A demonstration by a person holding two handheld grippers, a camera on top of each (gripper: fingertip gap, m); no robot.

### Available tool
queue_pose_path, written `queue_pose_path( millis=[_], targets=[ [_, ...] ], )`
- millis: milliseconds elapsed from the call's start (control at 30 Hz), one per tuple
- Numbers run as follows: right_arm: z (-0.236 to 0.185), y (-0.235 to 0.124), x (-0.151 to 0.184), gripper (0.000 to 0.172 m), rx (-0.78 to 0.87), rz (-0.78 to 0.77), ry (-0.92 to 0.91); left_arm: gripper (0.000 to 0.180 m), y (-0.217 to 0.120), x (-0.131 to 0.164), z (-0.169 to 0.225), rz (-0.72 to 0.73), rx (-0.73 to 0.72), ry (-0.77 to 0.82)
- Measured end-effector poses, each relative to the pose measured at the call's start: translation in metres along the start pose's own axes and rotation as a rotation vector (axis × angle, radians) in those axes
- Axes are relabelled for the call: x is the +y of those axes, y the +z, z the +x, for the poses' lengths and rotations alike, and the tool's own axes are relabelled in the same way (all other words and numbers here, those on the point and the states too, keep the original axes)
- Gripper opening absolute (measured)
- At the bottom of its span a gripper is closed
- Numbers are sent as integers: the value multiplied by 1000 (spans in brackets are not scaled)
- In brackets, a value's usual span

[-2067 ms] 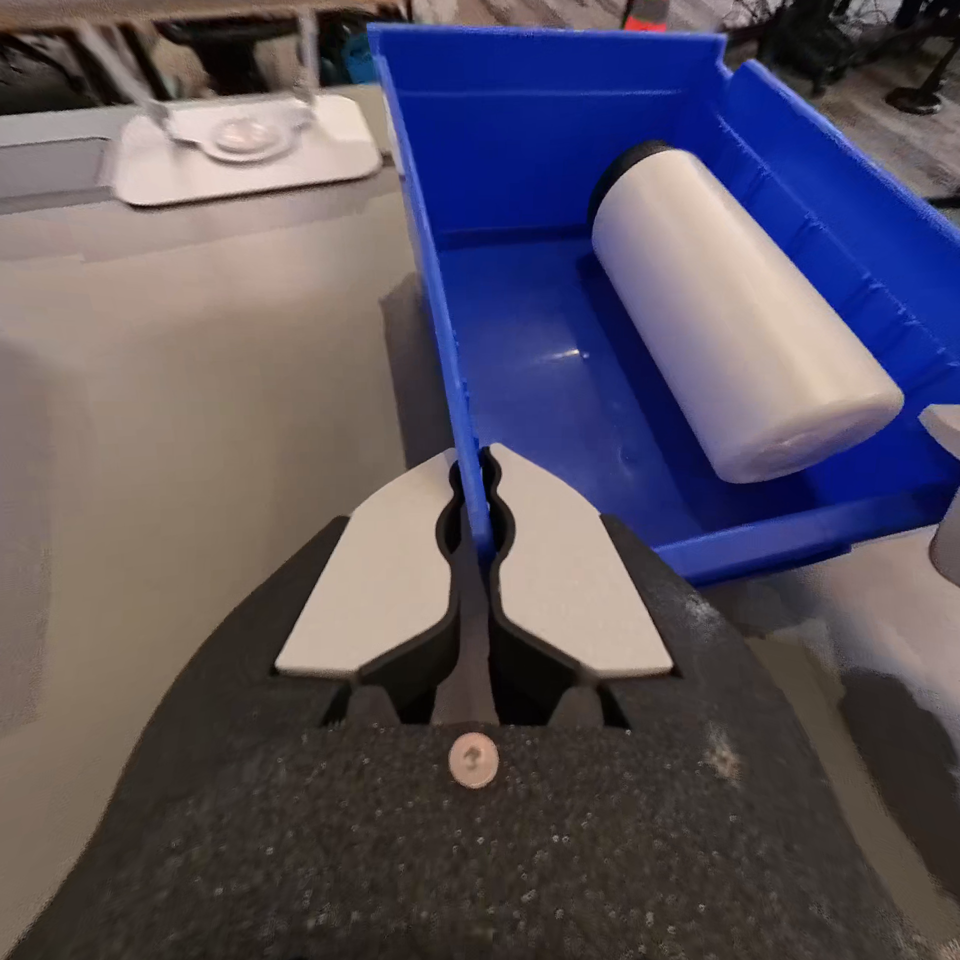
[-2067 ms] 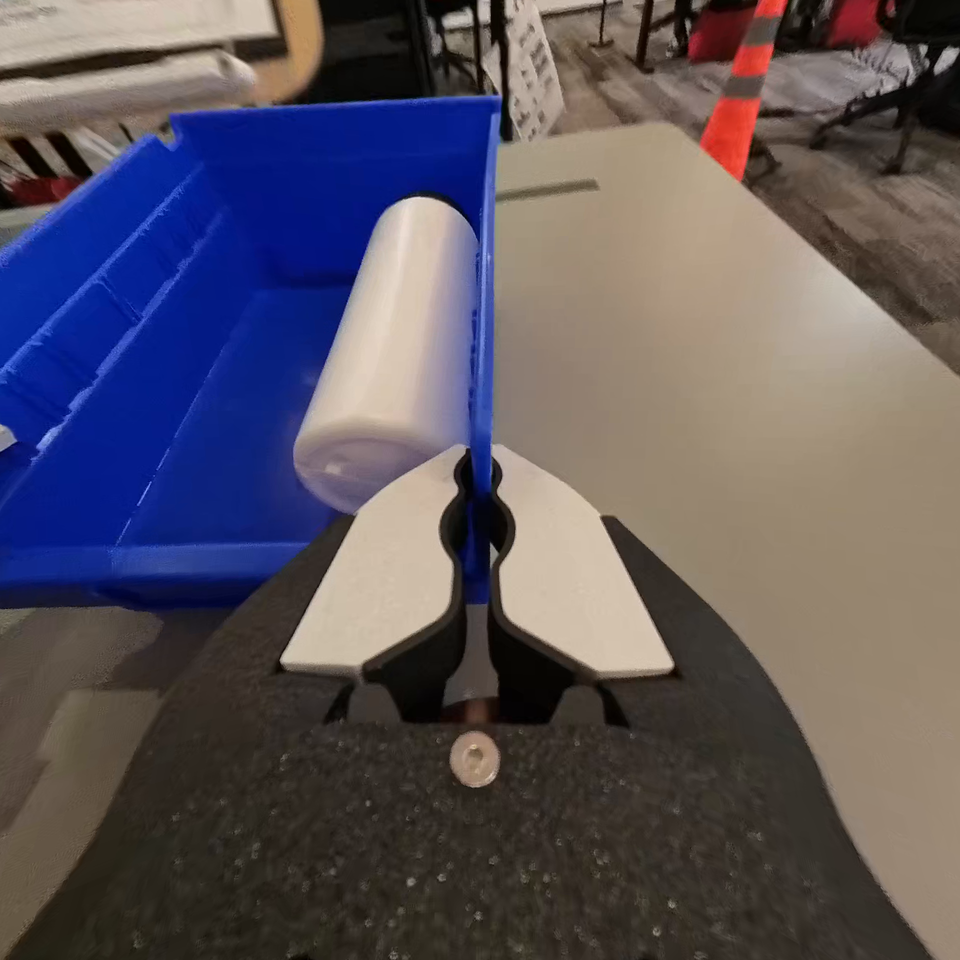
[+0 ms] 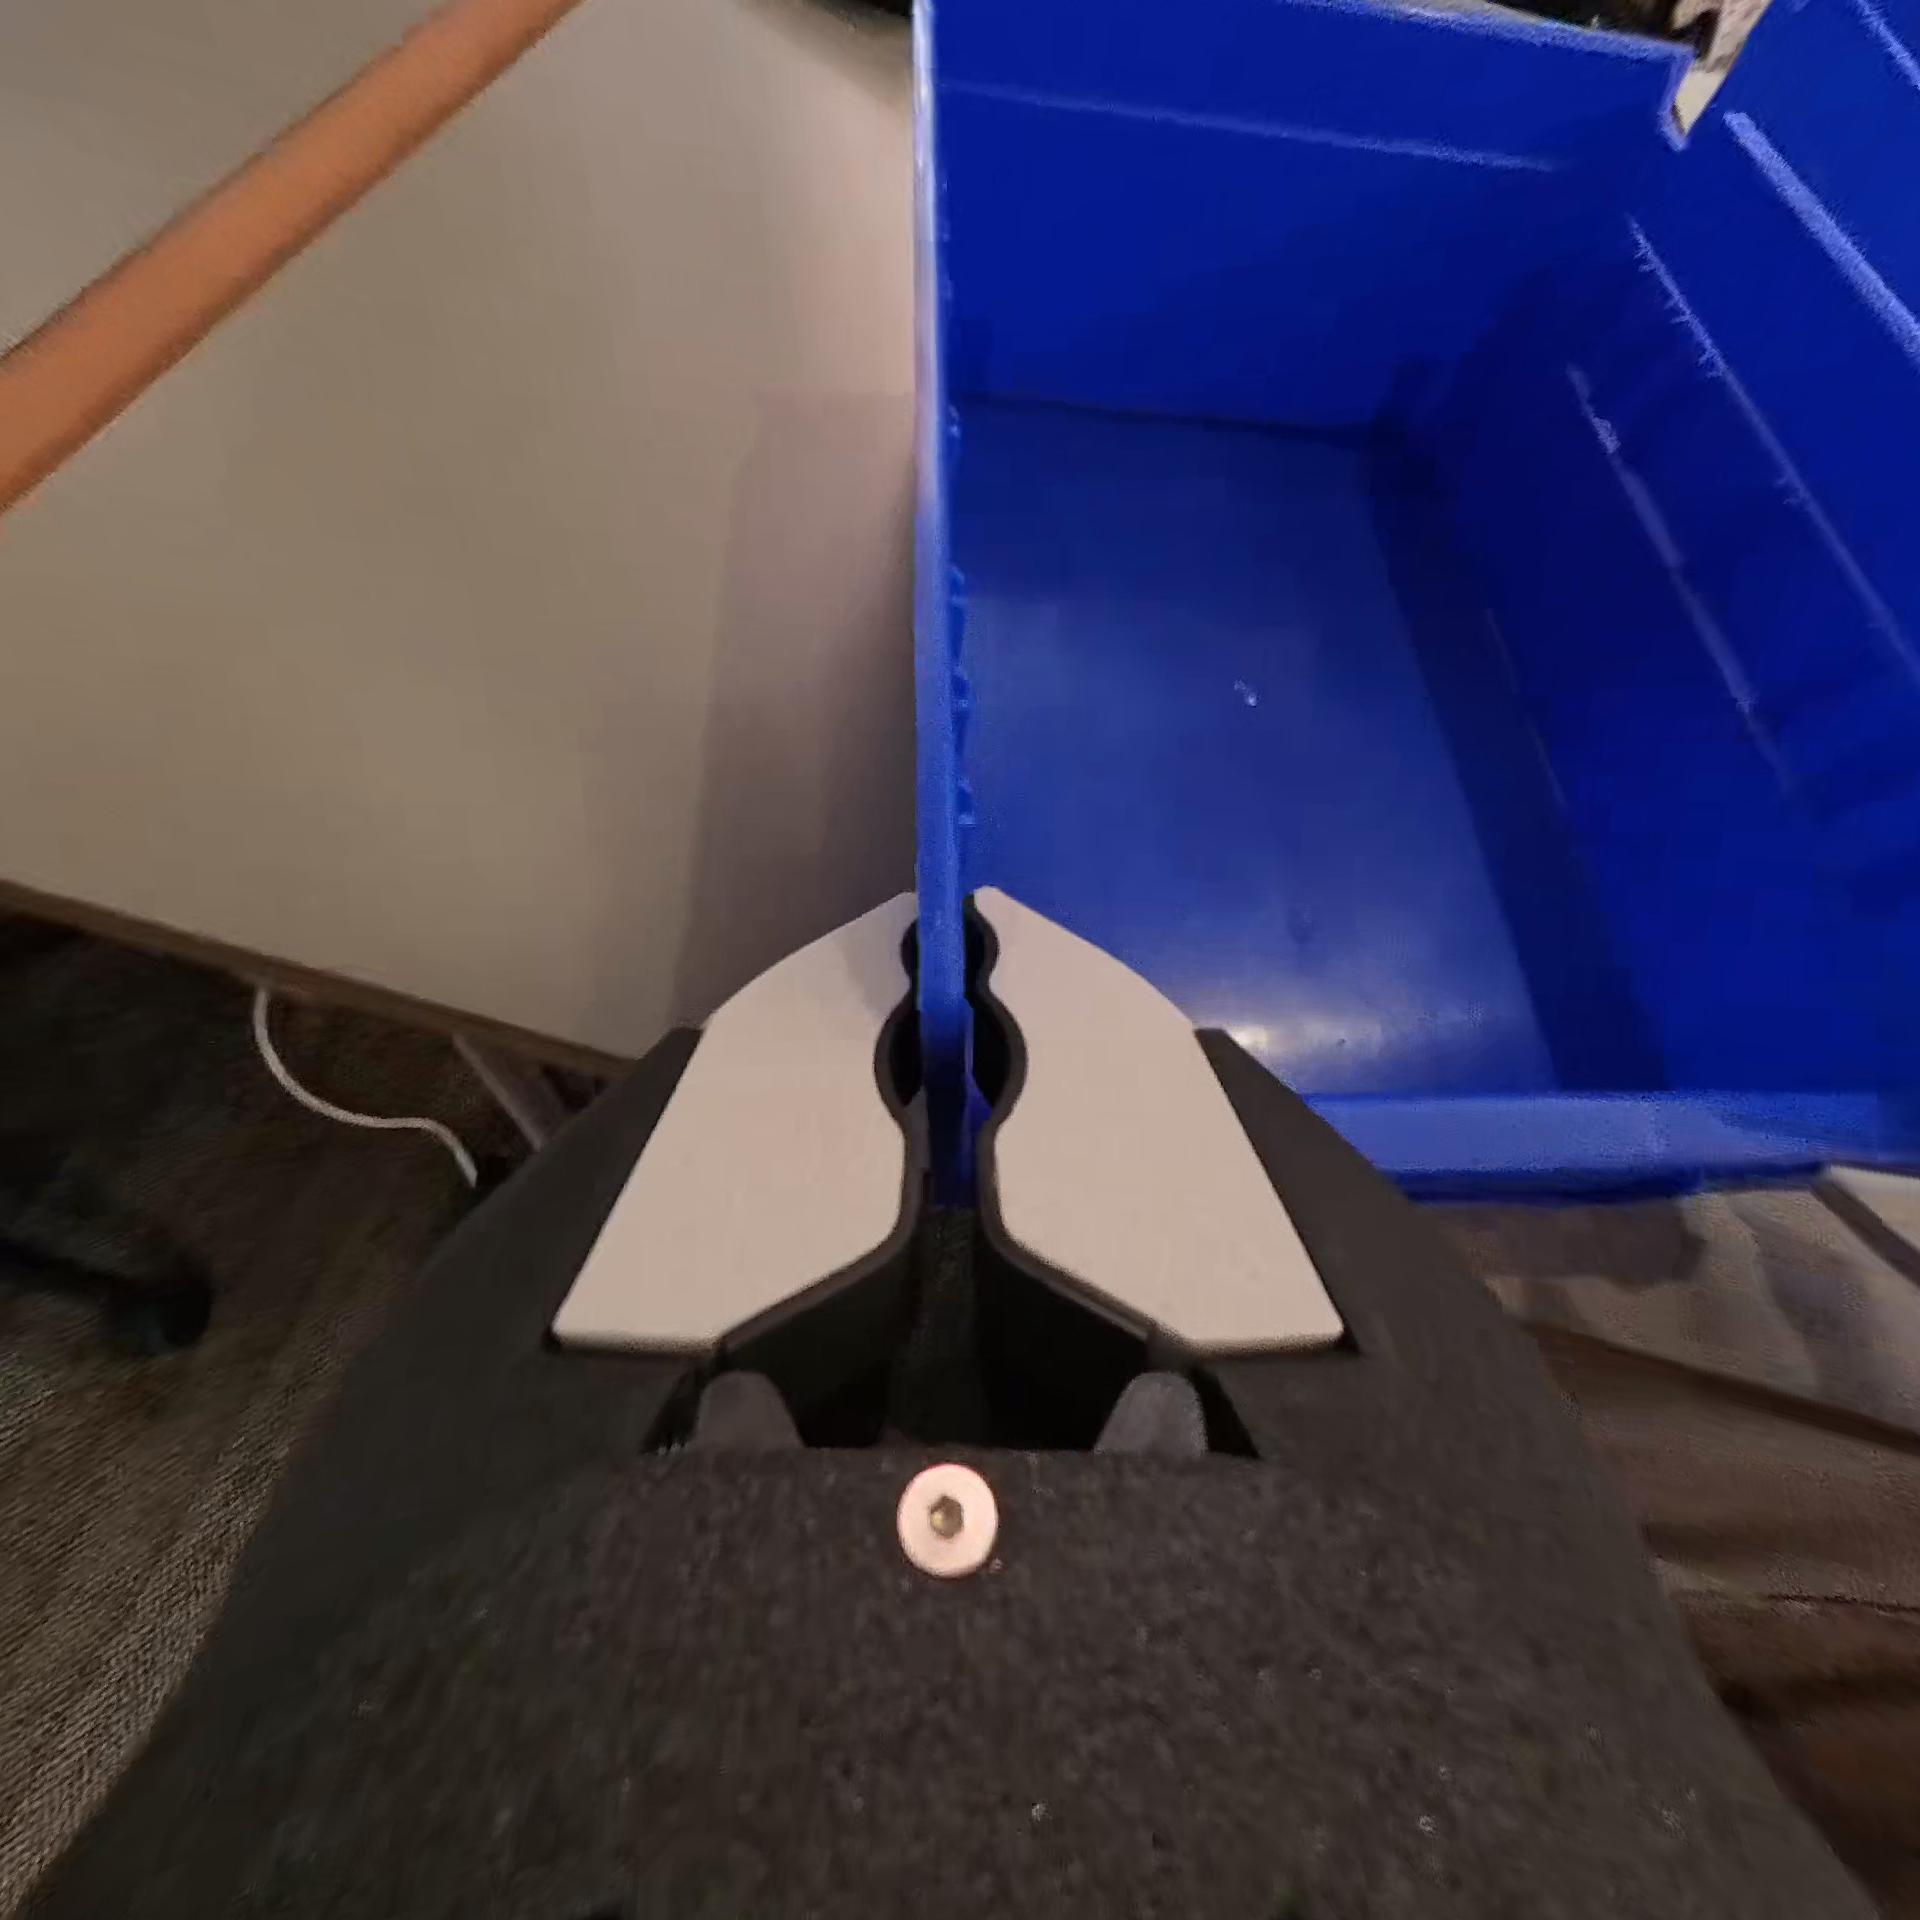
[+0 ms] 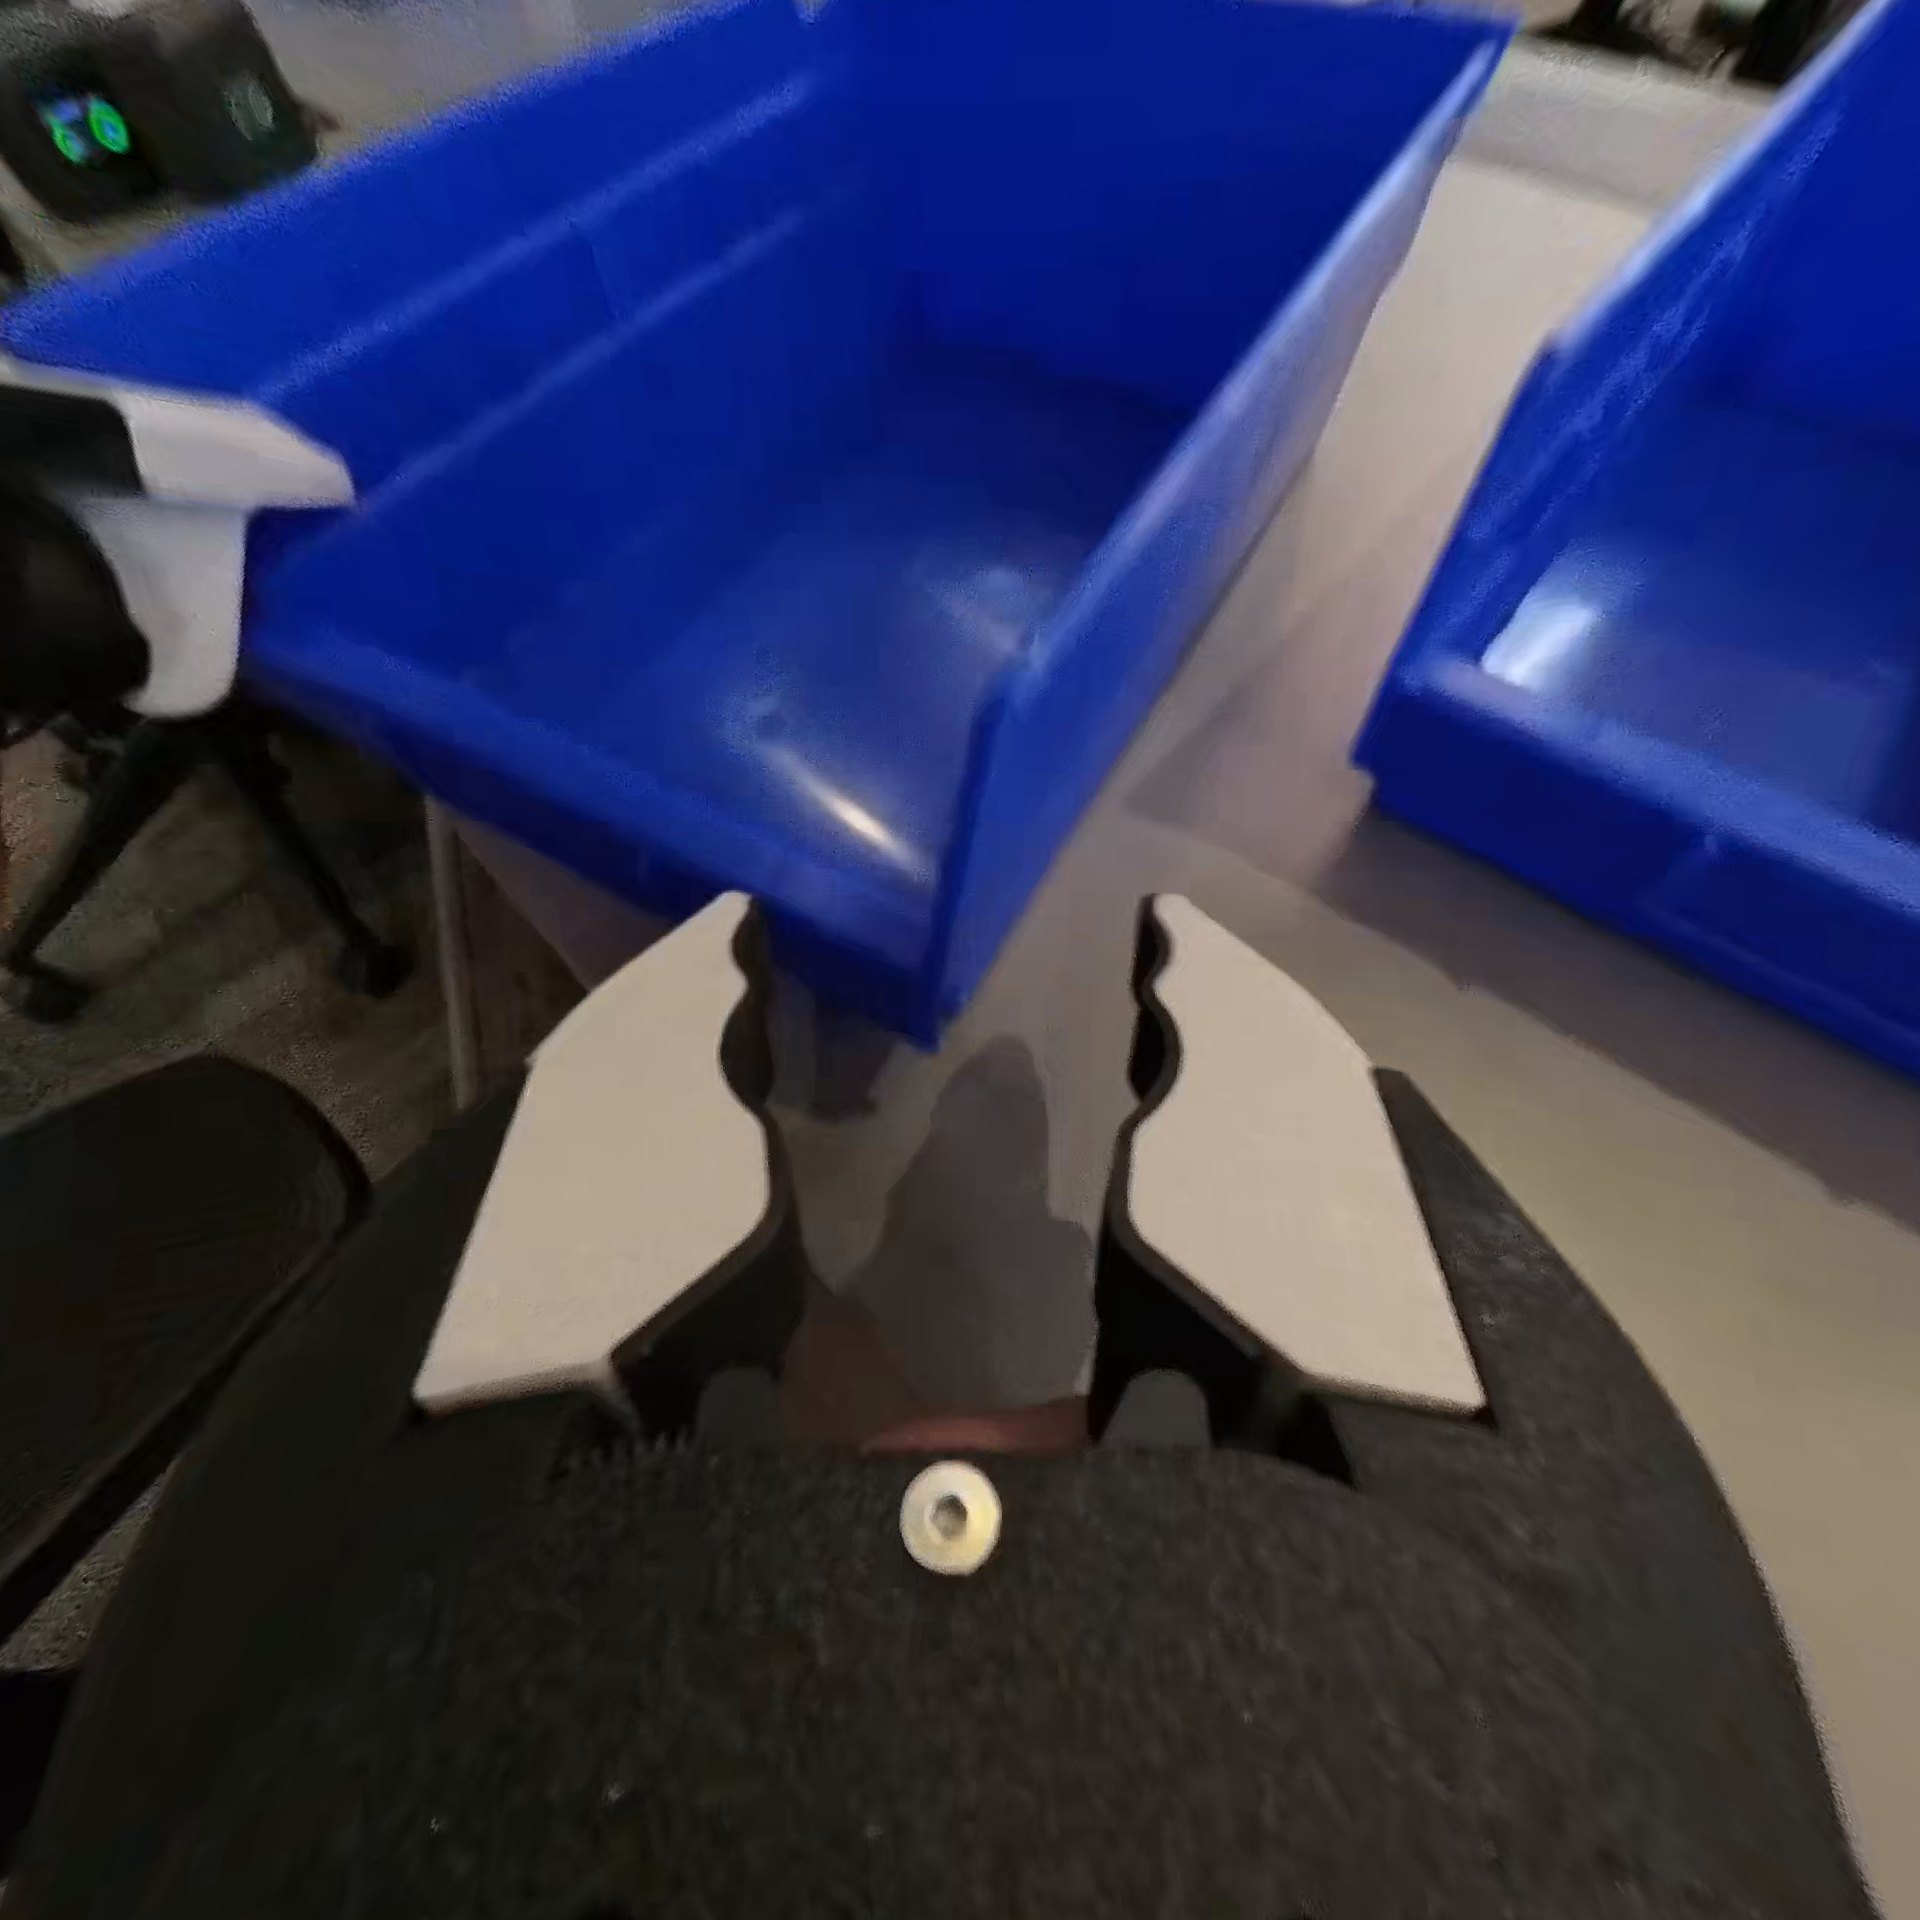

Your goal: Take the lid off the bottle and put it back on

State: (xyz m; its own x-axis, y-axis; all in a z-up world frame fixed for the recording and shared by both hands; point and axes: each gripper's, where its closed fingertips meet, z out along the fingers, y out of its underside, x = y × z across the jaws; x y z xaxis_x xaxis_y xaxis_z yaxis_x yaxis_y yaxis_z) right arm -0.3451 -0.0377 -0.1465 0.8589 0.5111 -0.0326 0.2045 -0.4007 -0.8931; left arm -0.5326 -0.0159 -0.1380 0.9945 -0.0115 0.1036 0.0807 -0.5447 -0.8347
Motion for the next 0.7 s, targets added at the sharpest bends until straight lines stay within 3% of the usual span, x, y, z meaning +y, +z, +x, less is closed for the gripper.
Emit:
queue_pose_path(
  millis=[33,100,233,333,533,700],
  targets=[
    [-5,3,-7,70,7,24,-12,3,-5,4,0,5,1,-17],
    [-1,8,-16,49,100,50,-7,4,-15,10,1,13,12,-42],
    [-1,5,-20,11,108,53,55,3,-29,16,-6,30,-41,-21],
    [4,-3,-27,7,133,57,29,4,-44,7,3,100,-66,-7],
    [50,-45,-76,6,199,227,35,3,-83,-67,66,363,-101,159],
    [140,-112,-136,6,358,351,20,3,-69,-142,170,457,46,249]
  ],
)
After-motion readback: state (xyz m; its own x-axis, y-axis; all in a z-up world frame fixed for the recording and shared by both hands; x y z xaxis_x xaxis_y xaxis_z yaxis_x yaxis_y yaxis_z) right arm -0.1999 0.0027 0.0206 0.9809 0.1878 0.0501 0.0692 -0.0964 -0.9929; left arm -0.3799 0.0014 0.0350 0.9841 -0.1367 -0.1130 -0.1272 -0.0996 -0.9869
